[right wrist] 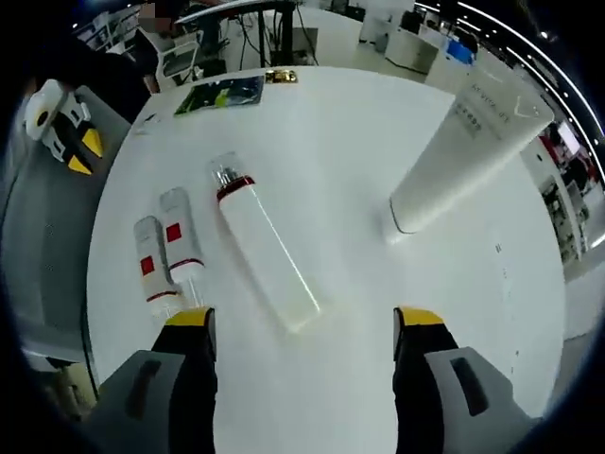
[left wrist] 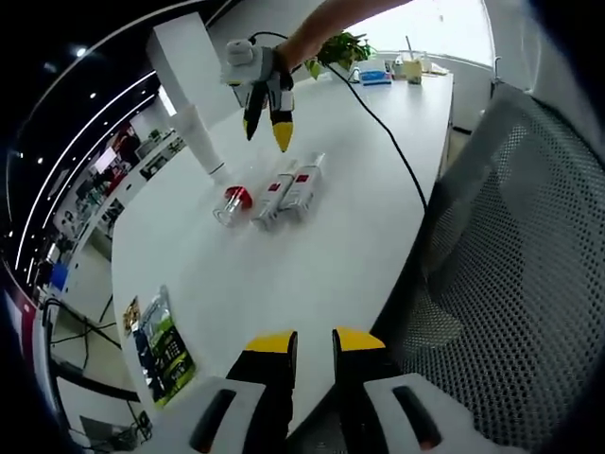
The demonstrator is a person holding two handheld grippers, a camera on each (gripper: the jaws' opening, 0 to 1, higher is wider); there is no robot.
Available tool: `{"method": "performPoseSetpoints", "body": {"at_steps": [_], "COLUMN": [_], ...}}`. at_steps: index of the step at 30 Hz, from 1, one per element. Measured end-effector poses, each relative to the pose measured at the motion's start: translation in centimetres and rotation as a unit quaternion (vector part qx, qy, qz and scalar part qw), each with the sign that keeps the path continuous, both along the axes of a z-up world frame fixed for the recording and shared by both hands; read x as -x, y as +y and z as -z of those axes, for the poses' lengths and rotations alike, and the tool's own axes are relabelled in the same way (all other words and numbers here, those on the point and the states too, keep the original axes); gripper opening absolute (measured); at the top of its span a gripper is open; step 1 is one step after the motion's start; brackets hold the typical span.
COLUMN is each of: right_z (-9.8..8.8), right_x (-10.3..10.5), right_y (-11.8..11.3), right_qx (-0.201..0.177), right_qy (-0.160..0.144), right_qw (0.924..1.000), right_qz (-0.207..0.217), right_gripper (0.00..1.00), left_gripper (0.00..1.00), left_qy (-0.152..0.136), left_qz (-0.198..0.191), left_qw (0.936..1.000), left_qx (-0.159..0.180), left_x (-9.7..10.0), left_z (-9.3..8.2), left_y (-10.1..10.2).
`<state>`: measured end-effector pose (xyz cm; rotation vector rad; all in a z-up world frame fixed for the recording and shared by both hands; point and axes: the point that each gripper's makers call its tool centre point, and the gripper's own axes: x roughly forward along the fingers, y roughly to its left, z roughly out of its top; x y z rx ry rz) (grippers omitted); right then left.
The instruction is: Arrange the skincare products in the storage area until every visible bottle or jar stands upright without overlapping.
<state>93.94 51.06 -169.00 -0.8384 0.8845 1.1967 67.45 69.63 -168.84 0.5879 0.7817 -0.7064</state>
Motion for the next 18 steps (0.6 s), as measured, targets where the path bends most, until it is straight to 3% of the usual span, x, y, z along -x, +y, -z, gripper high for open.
{"method": "performPoseSetpoints", "body": {"at_steps": [9, 18], "right_z": [1.2, 1.4], "right_x": [0.6, 0.9], "right_y": [1.0, 0.8], "right_qx": [0.021, 0.027], "right_qy": [0.009, 0.017], "right_qw": [0.999, 0.9984], "right_qz": [-0.039, -0.046], "right_gripper": [0.65, 0.62], "left_gripper": [0.16, 0.15], "left_qy": [0.002, 0.001], "left_qz": [0.0, -0.004], "left_qw": [1.0, 1.0], "left_qx": [-0.001, -0.001], "left_x": [0.0, -0.1], "left_z": [0.0, 0.1], "left_y": [0.1, 0.2]}}
